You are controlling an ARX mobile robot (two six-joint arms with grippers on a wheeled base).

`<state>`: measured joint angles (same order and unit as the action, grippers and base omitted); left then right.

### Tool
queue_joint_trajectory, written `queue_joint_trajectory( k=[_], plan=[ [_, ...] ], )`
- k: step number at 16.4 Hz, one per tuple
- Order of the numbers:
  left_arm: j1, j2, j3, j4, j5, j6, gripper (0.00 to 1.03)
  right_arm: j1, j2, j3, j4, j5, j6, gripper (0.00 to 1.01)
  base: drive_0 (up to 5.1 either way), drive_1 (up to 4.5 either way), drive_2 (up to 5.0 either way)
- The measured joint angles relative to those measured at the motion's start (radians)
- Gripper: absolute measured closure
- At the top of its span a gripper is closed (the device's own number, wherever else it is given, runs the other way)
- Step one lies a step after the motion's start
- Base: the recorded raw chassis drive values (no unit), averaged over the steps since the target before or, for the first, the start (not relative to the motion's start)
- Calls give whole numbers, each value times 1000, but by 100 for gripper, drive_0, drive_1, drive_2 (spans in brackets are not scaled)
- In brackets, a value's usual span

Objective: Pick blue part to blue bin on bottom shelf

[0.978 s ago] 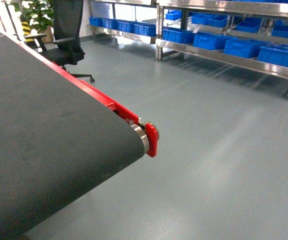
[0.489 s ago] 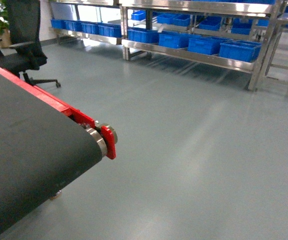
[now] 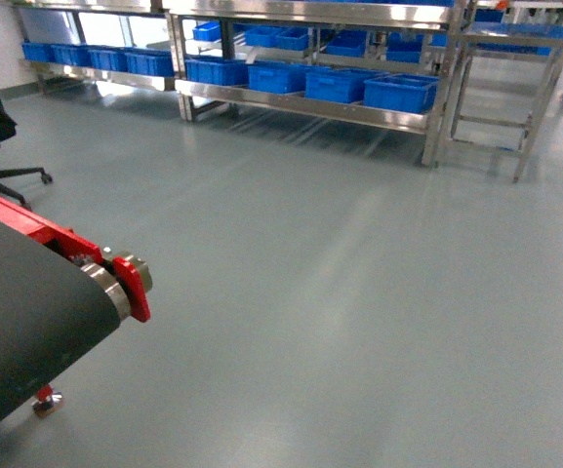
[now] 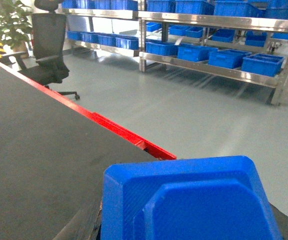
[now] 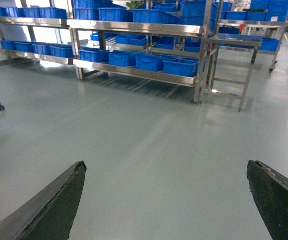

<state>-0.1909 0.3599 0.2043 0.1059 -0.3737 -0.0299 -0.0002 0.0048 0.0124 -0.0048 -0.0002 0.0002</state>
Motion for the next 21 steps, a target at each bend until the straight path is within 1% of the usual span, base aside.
queue_joint_trajectory(
  k=[21],
  plan=[
    [0, 0, 0, 0, 0, 0, 59, 0, 0, 0, 0, 0, 0, 3, -166, -166, -166]
  ],
)
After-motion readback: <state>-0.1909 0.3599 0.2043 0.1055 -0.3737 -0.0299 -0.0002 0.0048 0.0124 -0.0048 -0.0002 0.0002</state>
